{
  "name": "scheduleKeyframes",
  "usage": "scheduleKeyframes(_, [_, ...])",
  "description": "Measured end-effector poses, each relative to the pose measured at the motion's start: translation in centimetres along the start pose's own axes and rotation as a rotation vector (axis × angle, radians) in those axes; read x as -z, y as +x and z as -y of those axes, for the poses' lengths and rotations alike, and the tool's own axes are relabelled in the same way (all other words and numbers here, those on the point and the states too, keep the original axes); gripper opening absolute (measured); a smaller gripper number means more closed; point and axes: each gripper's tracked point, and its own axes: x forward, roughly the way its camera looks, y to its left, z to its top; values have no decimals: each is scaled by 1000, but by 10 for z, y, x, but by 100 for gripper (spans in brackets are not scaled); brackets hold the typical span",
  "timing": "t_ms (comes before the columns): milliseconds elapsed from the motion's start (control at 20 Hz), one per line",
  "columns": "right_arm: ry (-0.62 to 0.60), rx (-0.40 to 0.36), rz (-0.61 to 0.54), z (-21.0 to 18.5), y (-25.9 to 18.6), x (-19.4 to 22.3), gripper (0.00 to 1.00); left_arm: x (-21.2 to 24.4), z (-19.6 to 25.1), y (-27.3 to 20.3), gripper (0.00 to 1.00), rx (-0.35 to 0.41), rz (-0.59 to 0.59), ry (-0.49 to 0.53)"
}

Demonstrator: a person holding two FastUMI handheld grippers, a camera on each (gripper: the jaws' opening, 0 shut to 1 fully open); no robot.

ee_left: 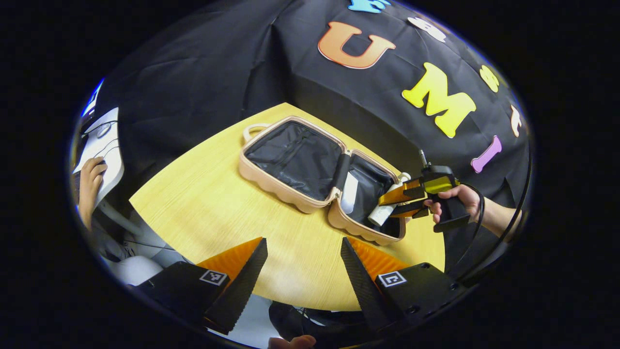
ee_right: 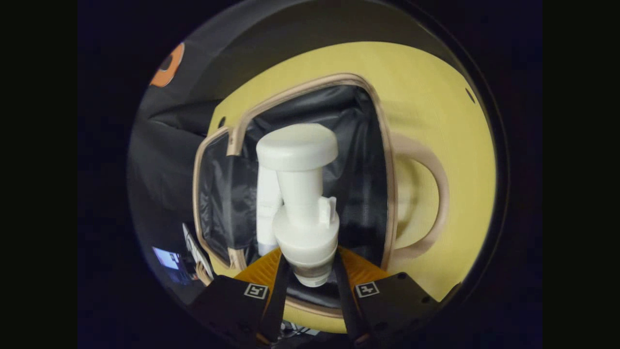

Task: First open the suitcase, pack the skin care products into it, and then close the suitcase.

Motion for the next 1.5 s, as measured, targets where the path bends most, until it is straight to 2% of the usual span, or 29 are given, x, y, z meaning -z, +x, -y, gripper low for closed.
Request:
scheduleKeyframes(150, [100, 25, -20, 3, 14, -2, 48, -5, -3, -9, 97, 4, 28, 22])
scheduleKeyframes(200, [101, 48, -21, 8, 17, -2, 46, -6, -1, -11, 97, 9, 32, 33])
scheduleKeyframes(250, [94, 62, -24, 9, 19, -2, 48, -6, 0, -12, 97, 12, 34, 42])
scheduleKeyframes(500, [65, 117, -26, 11, 25, 1, 46, 0, 10, -10, 97, 32, 8, 75])
scheduleKeyframes(550, [58, 120, -24, 11, 24, 1, 50, 1, 13, -9, 97, 38, 7, 81])
scheduleKeyframes(700, [46, 95, -9, 5, 17, 1, 50, -1, 19, -9, 97, 50, 13, 98])
scheduleKeyframes(800, [34, 67, 13, 0, 5, 2, 60, -3, 18, -8, 97, 58, 12, 106])
scheduleKeyframes(850, [5, 59, 32, -1, -3, 4, 69, -3, 16, -8, 97, 54, 10, 103])
scheduleKeyframes(950, [-49, 50, 78, -2, -21, 5, 77, -6, 13, -8, 97, 57, 7, 83])
scheduleKeyframes(1000, [-70, 34, 104, -3, -32, 7, 72, -8, 11, -8, 97, 56, 10, 74])
scheduleKeyframes(1050, [-99, 14, 133, -6, -45, 10, 72, -12, 10, -7, 97, 54, 14, 64])
scheduleKeyframes(1100, [-132, -9, 162, -9, -57, 13, 78, -15, 9, -4, 97, 54, 19, 55])
scheduleKeyframes(1250, [-272, -84, 284, -14, -97, 23, 78, -24, 6, 3, 97, 49, 37, 33])
scheduleKeyframes(1400, [-460, -62, 455, 2, -138, 29, 77, -36, -1, 13, 97, 26, 59, 12])
scheduleKeyframes(1500, [-543, -44, 594, 8, -164, 30, 79, -48, -6, 18, 96, 10, 85, -4])
